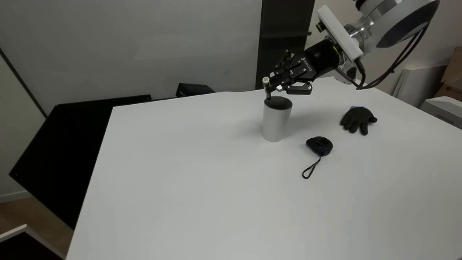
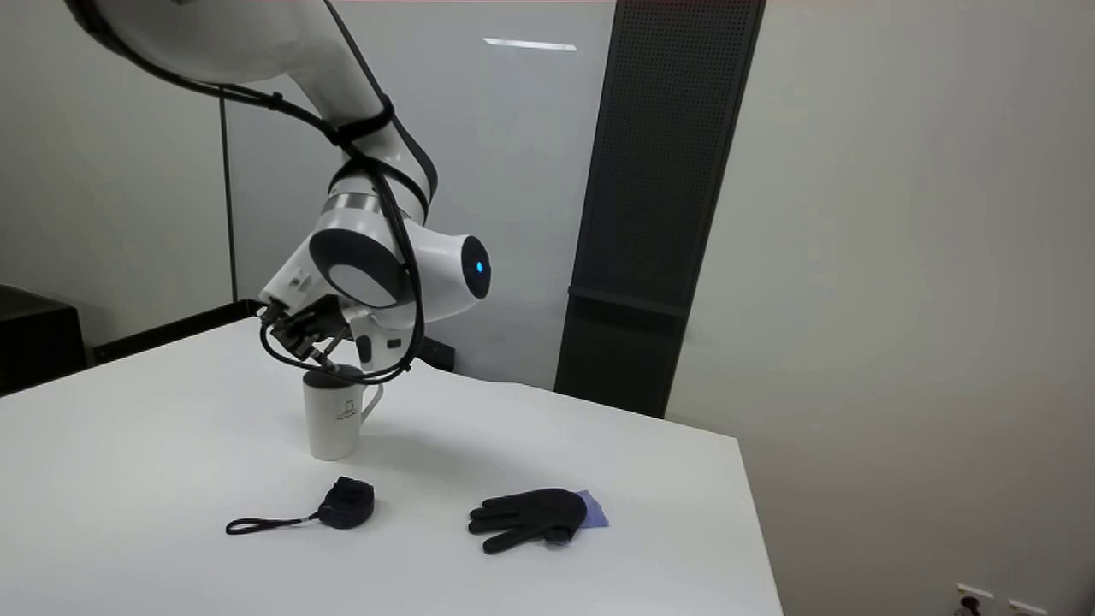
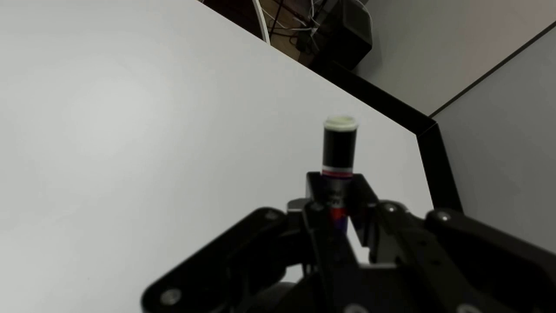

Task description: Put the marker inside the mug cup then put it back on the table

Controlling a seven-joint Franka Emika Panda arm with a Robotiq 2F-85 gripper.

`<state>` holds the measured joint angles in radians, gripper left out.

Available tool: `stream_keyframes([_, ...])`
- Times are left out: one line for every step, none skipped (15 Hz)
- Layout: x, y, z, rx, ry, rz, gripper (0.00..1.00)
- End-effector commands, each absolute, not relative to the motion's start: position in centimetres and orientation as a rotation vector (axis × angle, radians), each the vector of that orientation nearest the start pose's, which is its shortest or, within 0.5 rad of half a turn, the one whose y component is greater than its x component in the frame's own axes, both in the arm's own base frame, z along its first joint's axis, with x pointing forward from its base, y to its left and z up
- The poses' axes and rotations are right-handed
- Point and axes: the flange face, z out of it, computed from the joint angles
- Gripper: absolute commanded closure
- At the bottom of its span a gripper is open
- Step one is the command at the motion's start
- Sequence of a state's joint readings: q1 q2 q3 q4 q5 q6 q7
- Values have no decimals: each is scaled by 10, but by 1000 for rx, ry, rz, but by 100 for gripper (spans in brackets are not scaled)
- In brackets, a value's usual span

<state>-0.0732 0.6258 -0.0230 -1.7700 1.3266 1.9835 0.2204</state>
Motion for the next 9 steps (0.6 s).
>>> stream_keyframes([662, -6, 202, -1667, 1192, 514, 93])
stream_keyframes([662, -8, 198, -1660, 1200, 519, 93])
stream_keyframes([661, -12, 194, -1652, 1208, 522, 93])
stream_keyframes([661, -15, 191, -1647, 1215, 524, 93])
stream_keyframes([660, -20, 187, -1640, 1223, 525, 93])
stream_keyframes([660, -23, 182, -1634, 1232, 527, 93])
stream_keyframes([659, -27, 178, -1628, 1239, 531, 93])
stream_keyframes([659, -29, 175, -1627, 1242, 534, 93])
stream_keyframes([658, -30, 173, -1636, 1241, 533, 93])
